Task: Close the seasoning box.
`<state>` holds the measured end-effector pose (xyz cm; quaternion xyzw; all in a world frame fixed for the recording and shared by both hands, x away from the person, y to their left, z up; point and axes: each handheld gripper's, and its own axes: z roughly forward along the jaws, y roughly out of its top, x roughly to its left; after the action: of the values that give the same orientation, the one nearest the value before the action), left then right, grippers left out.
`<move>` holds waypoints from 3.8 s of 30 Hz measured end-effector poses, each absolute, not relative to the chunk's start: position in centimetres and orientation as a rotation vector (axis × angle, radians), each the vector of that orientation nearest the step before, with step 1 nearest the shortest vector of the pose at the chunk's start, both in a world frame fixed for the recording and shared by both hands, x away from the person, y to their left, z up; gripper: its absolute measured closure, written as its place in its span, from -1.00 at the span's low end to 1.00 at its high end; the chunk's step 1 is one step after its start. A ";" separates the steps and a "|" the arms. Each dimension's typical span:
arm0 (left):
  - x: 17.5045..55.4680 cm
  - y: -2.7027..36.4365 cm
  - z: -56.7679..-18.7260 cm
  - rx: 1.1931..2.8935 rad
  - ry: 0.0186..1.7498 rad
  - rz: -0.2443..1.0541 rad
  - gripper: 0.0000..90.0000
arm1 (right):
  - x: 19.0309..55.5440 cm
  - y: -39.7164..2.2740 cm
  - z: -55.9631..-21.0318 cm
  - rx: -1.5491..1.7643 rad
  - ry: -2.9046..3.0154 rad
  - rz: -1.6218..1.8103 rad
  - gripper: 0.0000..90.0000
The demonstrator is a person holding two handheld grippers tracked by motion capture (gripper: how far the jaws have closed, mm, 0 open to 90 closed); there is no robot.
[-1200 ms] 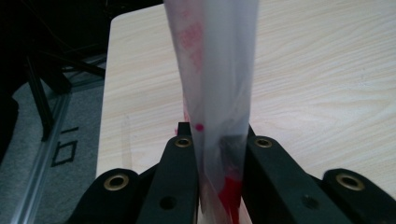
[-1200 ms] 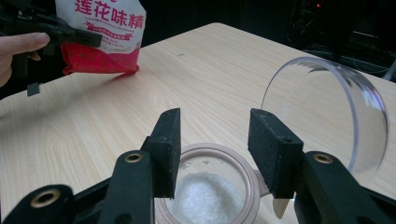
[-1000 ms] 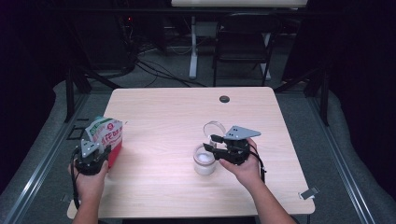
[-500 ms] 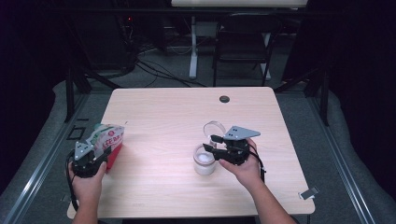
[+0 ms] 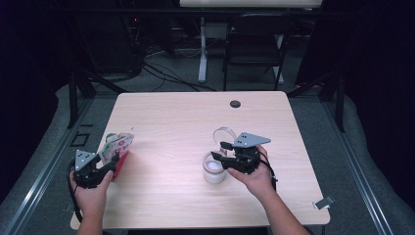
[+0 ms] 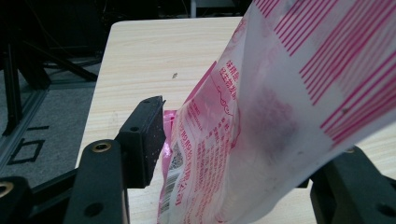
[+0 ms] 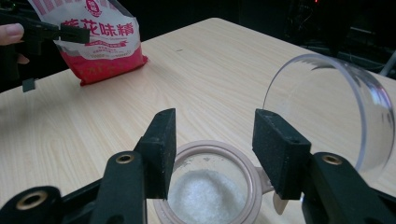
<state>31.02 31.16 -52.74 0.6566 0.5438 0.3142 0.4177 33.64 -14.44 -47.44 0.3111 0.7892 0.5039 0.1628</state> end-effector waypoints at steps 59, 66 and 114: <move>29.3 23.6 -52.0 1.868 1.116 0.687 -0.11 | 33.7 -15.0 -47.1 0.911 2.240 1.463 0.16; 29.2 22.4 -52.4 1.919 1.081 0.665 -0.11 | 33.6 -15.2 -46.8 0.912 2.234 1.464 0.19; 28.9 19.1 -53.2 2.035 0.938 0.630 -0.11 | 34.4 -19.9 -45.1 1.020 2.146 1.450 1.00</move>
<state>28.87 19.08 -53.22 0.8029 0.3700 0.2486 0.3959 34.45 -19.95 -45.11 0.3604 0.7587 0.5127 0.1779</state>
